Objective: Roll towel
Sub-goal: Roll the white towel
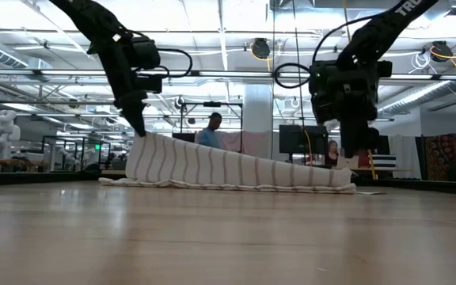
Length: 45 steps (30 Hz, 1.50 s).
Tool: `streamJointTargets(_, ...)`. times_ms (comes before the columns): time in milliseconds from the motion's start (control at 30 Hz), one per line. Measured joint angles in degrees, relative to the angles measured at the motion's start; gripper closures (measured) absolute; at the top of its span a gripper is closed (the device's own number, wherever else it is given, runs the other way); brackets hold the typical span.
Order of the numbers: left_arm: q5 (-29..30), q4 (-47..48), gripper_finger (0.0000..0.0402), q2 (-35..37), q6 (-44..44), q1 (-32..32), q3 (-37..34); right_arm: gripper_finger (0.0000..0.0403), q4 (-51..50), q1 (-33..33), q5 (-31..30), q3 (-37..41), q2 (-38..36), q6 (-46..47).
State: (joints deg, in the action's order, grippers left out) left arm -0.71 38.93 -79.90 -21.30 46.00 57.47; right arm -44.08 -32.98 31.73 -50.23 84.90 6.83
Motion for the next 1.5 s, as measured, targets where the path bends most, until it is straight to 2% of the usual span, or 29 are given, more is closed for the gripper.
streamJointTargets(333,-0.7,0.7,0.0384,0.0,0.0,0.0,0.0,0.0306,-2.1,-2.2,-1.4,-7.5,0.0,0.0)
streamJointTargets(500,-0.7,0.6,0.0378,0.0,0.0,0.0,0.0,0.0312,-2.1,-4.0,-9.9,-13.8,0.0,3.4)
streamJointTargets(633,-0.7,0.6,0.0377,0.0,0.0,0.0,0.0,0.0313,-2.0,-5.3,-17.8,-19.3,0.0,10.2)
streamJointTargets(700,-0.7,0.6,0.0377,0.0,-0.1,0.0,0.0,0.0316,-1.7,-5.7,-19.7,-20.6,0.0,12.6)
streamJointTargets(867,-0.7,0.6,0.0376,0.0,-0.1,0.0,0.0,0.0337,-2.2,-6.1,-19.2,-18.9,2.5,11.0)
streamJointTargets(1100,-1.5,1.1,0.0376,0.0,-0.1,0.0,0.0,0.0377,-1.0,-5.5,-9.2,-12.6,6.2,10.4)
streamJointTargets(1267,-6.3,1.3,0.0375,0.0,-0.1,0.0,0.0,0.0385,-0.1,-5.1,-8.3,-10.7,6.7,10.7)
streamJointTargets(1500,-9.1,4.5,0.0364,0.0,-1.9,0.0,0.0,0.0385,1.9,-5.2,-7.7,-10.7,6.7,10.5)
